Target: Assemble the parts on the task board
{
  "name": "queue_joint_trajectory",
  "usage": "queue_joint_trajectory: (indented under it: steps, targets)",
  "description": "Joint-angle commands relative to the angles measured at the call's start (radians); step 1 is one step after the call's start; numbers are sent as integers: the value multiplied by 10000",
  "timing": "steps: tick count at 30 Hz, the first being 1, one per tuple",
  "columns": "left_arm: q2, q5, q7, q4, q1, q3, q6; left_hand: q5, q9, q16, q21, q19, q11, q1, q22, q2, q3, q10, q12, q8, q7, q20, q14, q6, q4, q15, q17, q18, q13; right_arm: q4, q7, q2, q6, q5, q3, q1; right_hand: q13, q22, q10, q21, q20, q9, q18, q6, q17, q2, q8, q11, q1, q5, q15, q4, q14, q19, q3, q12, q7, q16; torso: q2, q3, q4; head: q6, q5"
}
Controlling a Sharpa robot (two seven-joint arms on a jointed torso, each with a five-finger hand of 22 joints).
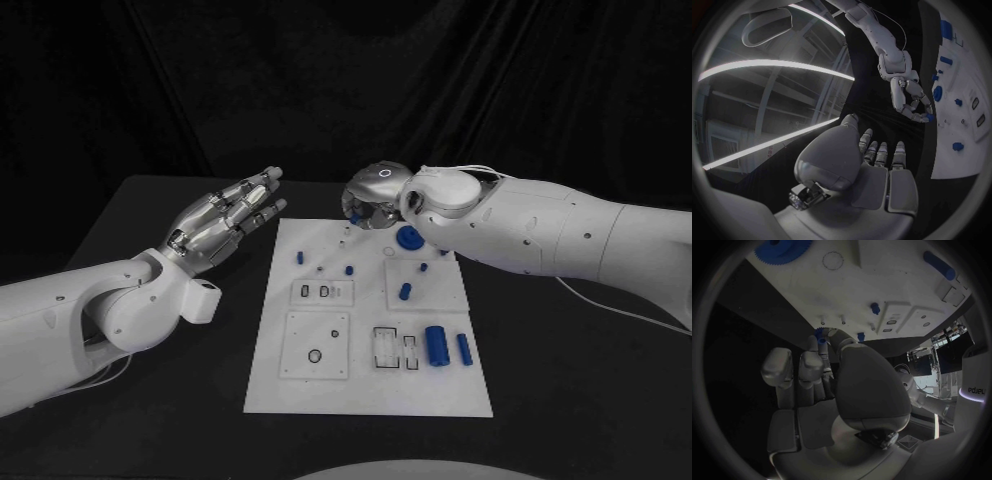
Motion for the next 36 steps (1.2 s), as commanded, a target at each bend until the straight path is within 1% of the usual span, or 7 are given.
queue_joint_trajectory:
  steps: [1,6,9,15,17,28,36]
  targets:
    - [26,-12,155,11,1,10,-30,173,139,-96,-93,-40,7,85,-107,-15,146,-22,139,182,-82,60,-40,-45,-49,145,-69,485,20,-106,17,69,-13,144,6,-38,43,197,264,349,-17,557,26,269,196,29,303,-51,-120,-89,-19,-58,110,80,432,-70,61,235,77,-13,74,42,-71]
    - [48,-12,153,-8,2,10,-18,176,139,-96,-93,-40,8,85,-107,-14,147,-22,145,181,-84,61,-40,-50,-49,145,-69,485,21,-231,42,191,19,158,6,-51,12,208,281,347,-2,559,31,255,218,23,224,-30,-130,-222,2,-55,102,54,458,-190,78,253,128,-32,130,70,-150]
    - [69,-12,155,-32,2,10,-12,176,139,-96,-93,-40,8,85,-107,-14,147,-22,145,181,-84,61,-40,-50,-49,145,-69,485,21,-358,58,318,75,161,7,-65,2,224,294,353,6,560,30,247,214,29,191,-28,-119,-275,7,-61,91,47,475,-233,79,250,125,-32,124,65,-175]
    - [96,-12,161,-36,2,10,14,182,141,-96,-93,-40,14,85,-107,-11,150,-22,158,185,-85,61,-40,-37,-49,143,-69,485,23,-540,81,463,97,163,7,-116,-9,201,289,329,13,560,38,229,160,25,154,-22,-109,-318,12,-69,63,17,489,-284,81,216,144,-54,138,80,-129]
    - [94,-12,158,-30,2,10,25,182,141,-96,-93,-40,14,85,-107,-11,150,-22,158,185,-85,61,-40,-37,-49,143,-69,485,23,-567,81,484,111,164,7,-129,-13,209,287,331,16,559,37,222,150,23,139,-18,-108,-333,16,-71,54,14,493,-302,85,209,146,-50,138,82,-121]
    - [114,-12,153,-84,1,10,96,186,141,-96,-93,-40,31,85,-107,-2,157,-22,155,189,-77,65,-40,-33,-47,145,-69,485,23,-468,26,426,108,164,7,-158,-27,262,276,358,26,557,28,193,167,20,89,-1,-106,-356,28,-73,36,15,508,-365,97,214,165,-64,169,101,-132]
    - [138,-12,146,-115,0,10,146,188,142,-96,-93,-40,37,85,-107,5,162,-22,152,190,-73,68,-40,-33,-46,148,-69,485,23,-438,-2,376,20,164,7,-169,-34,291,263,376,30,558,23,190,189,27,74,8,-119,-357,33,-62,36,21,513,-394,103,227,142,-64,134,68,-112]
